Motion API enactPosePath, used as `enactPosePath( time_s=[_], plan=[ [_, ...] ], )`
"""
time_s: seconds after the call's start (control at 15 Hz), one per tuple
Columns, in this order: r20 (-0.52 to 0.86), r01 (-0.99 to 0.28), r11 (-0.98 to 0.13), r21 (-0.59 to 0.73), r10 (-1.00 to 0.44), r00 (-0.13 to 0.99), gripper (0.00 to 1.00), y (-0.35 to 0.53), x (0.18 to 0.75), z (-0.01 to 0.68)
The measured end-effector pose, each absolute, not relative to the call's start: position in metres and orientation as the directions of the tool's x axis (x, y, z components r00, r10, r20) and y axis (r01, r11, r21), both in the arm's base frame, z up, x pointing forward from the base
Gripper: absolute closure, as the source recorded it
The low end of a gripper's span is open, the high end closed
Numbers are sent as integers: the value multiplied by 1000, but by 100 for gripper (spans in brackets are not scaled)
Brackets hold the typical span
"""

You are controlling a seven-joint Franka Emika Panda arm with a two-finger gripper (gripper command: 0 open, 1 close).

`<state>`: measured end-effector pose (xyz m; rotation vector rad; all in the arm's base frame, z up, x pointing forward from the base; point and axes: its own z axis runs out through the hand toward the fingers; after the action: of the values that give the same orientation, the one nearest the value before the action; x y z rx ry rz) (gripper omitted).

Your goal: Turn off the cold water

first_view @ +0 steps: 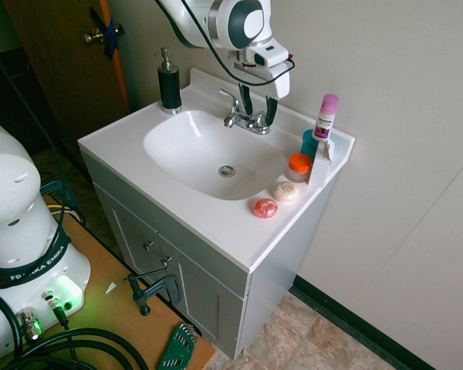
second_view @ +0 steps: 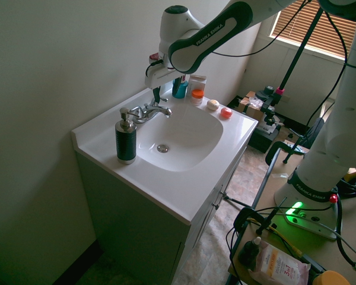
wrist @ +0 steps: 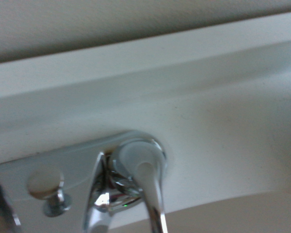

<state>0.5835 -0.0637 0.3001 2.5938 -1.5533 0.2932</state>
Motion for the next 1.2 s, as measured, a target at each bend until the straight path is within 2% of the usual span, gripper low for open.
enactPosePath(
  time_s=[0.4,0.93,1.2],
  plan=[
    [247,-887,-462,2,-859,448,0,-90,581,277],
    [289,-895,-446,-22,-860,421,0,-109,601,299],
    [219,-880,-475,-9,-860,462,0,-91,557,309]
  ],
)
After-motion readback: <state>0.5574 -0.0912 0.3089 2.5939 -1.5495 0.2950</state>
